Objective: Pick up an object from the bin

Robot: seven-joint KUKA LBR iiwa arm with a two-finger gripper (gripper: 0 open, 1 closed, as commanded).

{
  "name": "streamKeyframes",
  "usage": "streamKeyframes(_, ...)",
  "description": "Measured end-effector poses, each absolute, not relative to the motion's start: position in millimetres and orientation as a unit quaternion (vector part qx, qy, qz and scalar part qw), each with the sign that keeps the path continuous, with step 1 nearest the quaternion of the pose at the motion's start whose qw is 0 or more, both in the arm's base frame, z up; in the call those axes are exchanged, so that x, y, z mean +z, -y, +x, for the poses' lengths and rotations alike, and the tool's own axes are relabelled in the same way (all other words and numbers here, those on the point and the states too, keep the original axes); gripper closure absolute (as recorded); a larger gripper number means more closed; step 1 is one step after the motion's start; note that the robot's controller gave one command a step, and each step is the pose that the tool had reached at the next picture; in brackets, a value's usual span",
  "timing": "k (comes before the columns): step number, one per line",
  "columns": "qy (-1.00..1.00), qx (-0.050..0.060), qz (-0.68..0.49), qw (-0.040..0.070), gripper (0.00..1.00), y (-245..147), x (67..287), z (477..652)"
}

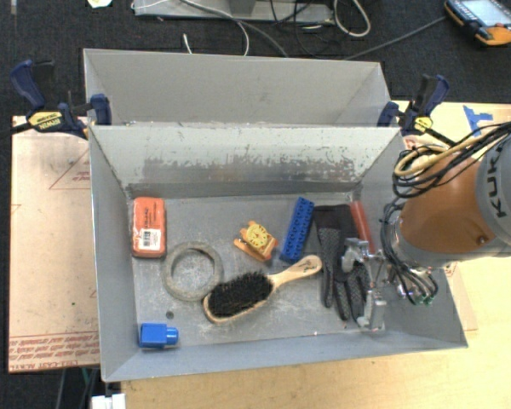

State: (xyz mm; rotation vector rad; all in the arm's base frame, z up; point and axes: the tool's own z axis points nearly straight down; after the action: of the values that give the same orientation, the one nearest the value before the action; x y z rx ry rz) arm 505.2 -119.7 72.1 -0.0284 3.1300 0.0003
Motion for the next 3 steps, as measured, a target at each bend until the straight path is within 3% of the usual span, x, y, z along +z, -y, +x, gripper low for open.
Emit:
streamKeyframes(1, -0.981, -0.001, -0.196, 0.005, 1.0, 77.3, 71.5, 482.4)
streamKeyframes(3, -0.983, 0.0, -0.184, 0.004, 1.0, 76.8, 71.1, 485.0)
